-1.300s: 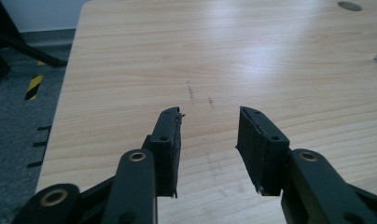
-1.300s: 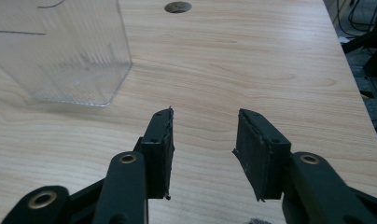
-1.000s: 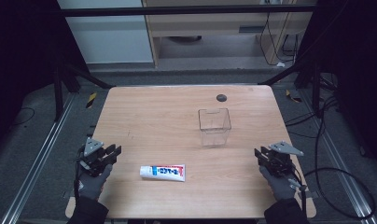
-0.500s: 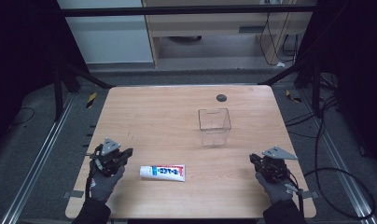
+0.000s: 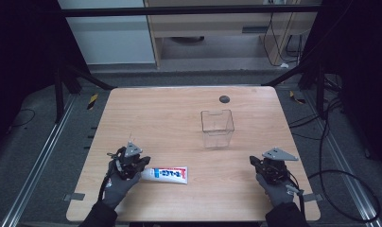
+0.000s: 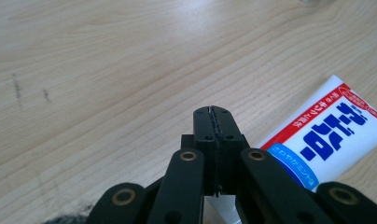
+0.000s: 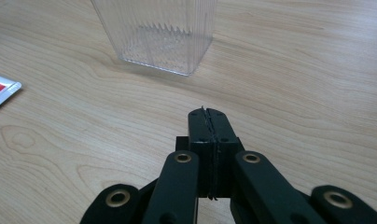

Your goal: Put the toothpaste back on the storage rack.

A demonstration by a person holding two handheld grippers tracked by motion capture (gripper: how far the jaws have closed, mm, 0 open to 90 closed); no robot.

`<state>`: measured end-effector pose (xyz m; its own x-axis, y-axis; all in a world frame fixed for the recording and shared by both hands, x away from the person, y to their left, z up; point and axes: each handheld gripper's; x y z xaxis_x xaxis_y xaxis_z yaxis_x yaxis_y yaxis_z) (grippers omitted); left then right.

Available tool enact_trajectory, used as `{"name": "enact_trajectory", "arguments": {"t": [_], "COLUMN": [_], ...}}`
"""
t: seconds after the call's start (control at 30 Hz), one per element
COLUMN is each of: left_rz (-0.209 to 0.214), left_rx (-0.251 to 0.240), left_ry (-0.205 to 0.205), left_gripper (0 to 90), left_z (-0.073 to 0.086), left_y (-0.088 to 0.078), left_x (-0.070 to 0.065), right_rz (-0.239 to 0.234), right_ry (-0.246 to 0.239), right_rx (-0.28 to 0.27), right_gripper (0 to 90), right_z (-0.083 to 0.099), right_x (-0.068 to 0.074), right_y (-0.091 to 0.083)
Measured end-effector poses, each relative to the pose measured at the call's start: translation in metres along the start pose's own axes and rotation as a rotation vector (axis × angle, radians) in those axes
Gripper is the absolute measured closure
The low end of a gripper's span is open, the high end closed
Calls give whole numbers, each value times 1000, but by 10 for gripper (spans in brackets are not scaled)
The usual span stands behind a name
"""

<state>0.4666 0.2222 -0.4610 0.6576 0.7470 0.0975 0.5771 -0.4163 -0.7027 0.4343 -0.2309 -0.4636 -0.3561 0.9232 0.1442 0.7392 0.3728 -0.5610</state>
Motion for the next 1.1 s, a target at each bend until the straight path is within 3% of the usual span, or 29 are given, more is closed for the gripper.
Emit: {"name": "enact_trajectory", "arguments": {"t": [0.43, 1.1], "left_rz": [46, 68], "left_rx": [50, 79], "left_ry": [29, 37], "left_gripper": [892, 892], "left_z": [2, 16], "left_y": [7, -4], "left_x": [-3, -6], "right_rz": [-7, -17], "right_ry": [-4, 29], "right_rx": [4, -4], "right_gripper": [863, 831], "right_z": [1, 0], "right_x": [0, -3], "right_y": [2, -2]}}
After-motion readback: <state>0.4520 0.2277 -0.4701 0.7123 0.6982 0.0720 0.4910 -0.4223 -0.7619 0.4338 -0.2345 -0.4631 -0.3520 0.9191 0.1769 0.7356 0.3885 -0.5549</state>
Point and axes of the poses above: each handheld gripper's, and its own axes: y roughly forward along the jaws, z roughly out of its underside, x roughly to its left, and after that the axes turned 7 degrees about y, right-handed
